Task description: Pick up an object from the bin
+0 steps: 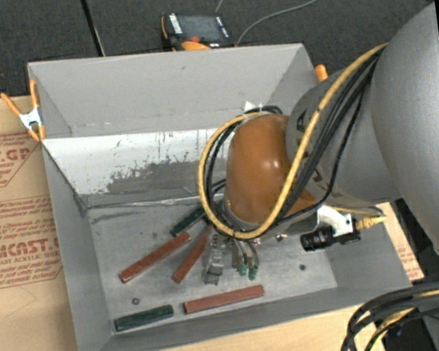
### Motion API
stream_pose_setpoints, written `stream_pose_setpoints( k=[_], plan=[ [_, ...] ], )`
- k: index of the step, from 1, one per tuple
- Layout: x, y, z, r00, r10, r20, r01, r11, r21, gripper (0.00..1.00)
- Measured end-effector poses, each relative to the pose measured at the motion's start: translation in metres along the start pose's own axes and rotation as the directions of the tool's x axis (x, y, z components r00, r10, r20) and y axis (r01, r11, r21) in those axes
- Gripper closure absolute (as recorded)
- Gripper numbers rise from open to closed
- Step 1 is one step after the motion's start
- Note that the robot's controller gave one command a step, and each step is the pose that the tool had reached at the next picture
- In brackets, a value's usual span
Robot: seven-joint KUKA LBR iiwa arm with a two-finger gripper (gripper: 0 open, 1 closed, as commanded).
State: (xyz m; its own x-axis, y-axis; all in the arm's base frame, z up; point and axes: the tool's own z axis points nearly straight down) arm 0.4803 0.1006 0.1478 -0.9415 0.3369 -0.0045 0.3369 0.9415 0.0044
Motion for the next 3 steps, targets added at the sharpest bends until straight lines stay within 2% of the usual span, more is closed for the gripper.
stream_pose_setpoints(
  k=[1,2,3],
  plan=[
    [0.001,0.046,0.069,1.000,-0.025,-0.006,0.025,1.000,0.004,1.00],
    [0.001,0.044,0.066,1.000,-0.023,-0.005,0.023,1.000,0.004,0.00],
    [-0.032,0.159,0.079,0.997,-0.081,-0.001,0.081,0.997,-0.002,0.00]
  ],
)
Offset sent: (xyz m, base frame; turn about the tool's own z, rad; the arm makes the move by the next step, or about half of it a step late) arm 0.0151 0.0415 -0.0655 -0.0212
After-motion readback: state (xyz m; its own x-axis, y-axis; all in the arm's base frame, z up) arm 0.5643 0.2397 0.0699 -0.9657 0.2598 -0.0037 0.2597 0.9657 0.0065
